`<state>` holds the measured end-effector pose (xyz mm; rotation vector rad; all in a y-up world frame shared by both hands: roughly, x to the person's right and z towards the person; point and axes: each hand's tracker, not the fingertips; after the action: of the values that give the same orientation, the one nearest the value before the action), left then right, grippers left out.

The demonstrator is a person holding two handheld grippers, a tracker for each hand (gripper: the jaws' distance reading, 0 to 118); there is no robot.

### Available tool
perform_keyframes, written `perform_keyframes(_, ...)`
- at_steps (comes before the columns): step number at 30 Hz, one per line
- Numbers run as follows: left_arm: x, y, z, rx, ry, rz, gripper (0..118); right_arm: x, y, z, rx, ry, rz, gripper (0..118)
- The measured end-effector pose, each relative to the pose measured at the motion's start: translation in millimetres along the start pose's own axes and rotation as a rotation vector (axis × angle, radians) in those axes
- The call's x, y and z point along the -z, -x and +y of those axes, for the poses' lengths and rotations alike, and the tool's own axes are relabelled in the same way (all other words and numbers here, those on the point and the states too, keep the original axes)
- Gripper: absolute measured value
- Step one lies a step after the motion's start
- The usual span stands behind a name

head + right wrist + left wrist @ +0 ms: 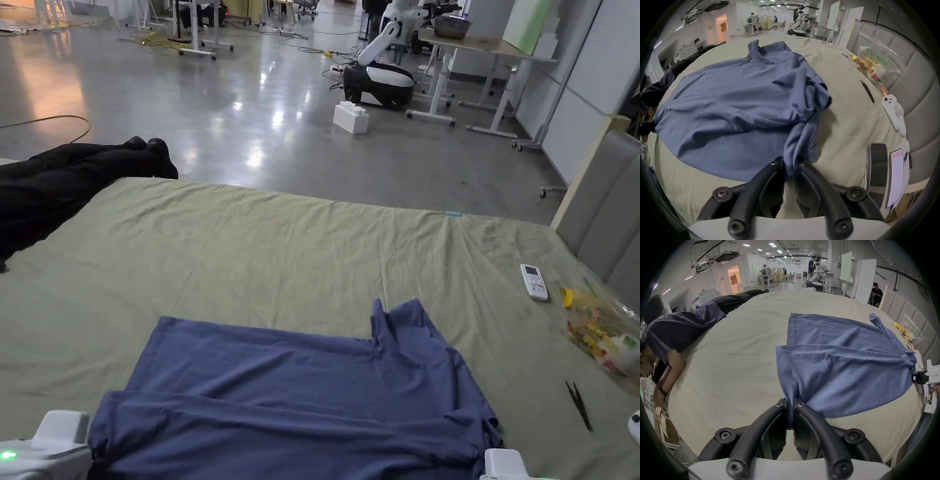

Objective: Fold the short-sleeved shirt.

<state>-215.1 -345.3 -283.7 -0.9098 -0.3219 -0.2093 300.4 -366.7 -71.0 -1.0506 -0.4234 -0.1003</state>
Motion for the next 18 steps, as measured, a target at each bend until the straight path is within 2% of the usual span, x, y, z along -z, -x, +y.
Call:
perform_keyframes(3, -3, 2, 2, -0.005, 0.001, -0.007, 7, -5, 10, 3, -0.050, 0.000, -0.039, 9)
perform_keyframes(6, -12, 3, 7, 0.002, -0.016, -0.017, 7, -20, 14, 8, -0.062, -0.025, -0.061, 9)
perform_keyframes(9, -25, 9, 16, 0.017, -0.062, -0.012, 7, -45, 14, 16, -0.120, -0.078, -0.047, 9)
perform_keyframes(14, -54, 16, 27, -0.025, -0.098, -0.070, 7, -91, 3, 26, -0.110, -0.156, -0.018, 9)
perform_keyframes(18, -84, 21, 28, 0.004, -0.132, -0.060, 7, -124, 3, 23, -0.178, -0.208, -0.057, 9)
